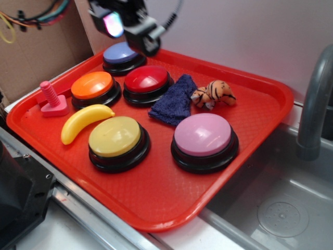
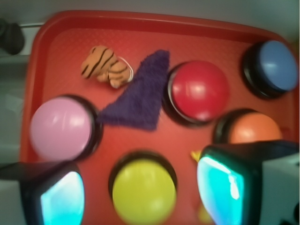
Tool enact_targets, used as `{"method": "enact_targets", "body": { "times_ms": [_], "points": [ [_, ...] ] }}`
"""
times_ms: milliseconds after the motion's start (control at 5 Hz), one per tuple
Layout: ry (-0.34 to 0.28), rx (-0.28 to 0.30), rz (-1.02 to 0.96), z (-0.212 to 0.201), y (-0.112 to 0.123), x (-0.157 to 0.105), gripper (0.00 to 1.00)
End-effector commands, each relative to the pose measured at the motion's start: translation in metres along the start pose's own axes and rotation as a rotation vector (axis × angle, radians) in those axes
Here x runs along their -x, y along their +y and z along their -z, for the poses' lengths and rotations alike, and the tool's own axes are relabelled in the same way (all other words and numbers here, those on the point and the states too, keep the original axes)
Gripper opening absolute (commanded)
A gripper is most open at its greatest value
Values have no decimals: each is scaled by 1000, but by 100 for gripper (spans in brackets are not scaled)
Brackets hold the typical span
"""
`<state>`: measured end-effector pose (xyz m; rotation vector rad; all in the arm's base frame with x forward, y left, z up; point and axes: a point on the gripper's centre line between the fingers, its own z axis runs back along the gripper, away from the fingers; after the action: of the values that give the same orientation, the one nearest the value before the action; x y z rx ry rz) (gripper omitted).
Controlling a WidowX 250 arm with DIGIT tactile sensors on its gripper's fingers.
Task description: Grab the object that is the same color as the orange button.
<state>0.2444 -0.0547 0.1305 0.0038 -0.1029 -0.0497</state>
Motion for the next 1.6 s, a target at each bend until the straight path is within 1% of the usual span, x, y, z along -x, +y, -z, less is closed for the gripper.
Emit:
{"method": "enact_targets", "body": {
  "times_ms": [0, 200, 400, 600, 800, 1000, 1200, 1400],
  "points": [
    [-95, 12, 21, 32, -24, -63, 100],
    [-82, 2, 46, 54, -30, -76, 100],
    [-45, 2, 91, 74, -37, -83, 100],
    [-11, -8, 106, 91, -44, -84, 100],
    [16, -13, 101, 100, -45, -86, 100],
    [17, 3, 67, 105, -40, -89, 100],
    [2, 20, 39, 102, -37, -89, 0],
    [1, 33, -10, 86, -30, -83, 0]
  ]
}}
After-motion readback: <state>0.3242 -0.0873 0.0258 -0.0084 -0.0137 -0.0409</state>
